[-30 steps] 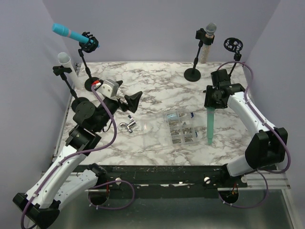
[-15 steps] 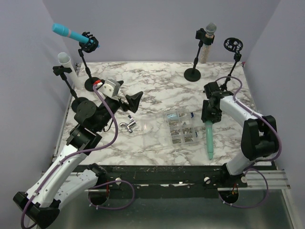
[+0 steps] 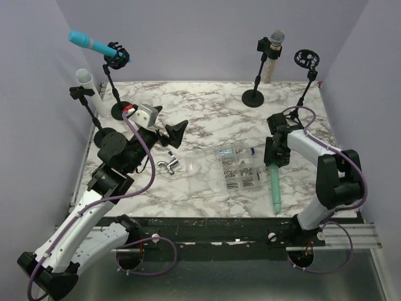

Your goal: Remove the microphone from the stand

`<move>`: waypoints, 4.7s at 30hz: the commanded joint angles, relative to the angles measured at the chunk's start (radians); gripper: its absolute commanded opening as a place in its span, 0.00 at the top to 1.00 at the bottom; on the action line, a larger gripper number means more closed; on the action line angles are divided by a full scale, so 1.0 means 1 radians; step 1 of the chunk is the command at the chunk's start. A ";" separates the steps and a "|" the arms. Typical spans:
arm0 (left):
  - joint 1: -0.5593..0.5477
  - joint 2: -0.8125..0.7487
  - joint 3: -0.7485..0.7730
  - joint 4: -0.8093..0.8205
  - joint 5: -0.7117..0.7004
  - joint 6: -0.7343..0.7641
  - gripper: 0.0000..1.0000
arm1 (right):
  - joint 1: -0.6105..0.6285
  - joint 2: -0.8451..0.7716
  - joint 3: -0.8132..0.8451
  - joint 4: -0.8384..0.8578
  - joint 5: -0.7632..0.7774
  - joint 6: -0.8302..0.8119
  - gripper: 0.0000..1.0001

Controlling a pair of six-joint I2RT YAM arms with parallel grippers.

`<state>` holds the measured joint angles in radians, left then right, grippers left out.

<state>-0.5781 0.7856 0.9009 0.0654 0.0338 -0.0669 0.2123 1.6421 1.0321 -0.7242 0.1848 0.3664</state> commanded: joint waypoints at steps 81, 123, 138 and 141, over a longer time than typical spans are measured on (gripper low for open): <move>-0.032 0.140 0.147 -0.150 0.033 -0.186 0.02 | -0.488 -0.074 -0.024 1.040 -0.399 0.323 0.11; 0.017 0.193 0.101 -0.121 0.136 -0.064 0.01 | -0.533 0.141 0.044 1.058 -0.427 0.469 0.99; 0.018 0.193 0.103 -0.121 0.133 -0.062 0.02 | -0.402 0.141 0.222 0.654 0.047 0.121 0.99; 0.018 0.187 0.102 -0.120 0.127 -0.060 0.01 | -0.380 0.175 0.295 0.569 0.133 0.055 0.99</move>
<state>-0.5621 0.9810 0.9905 -0.0616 0.1692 -0.1417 -0.1871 1.7737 1.2491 0.0738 0.0856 0.5652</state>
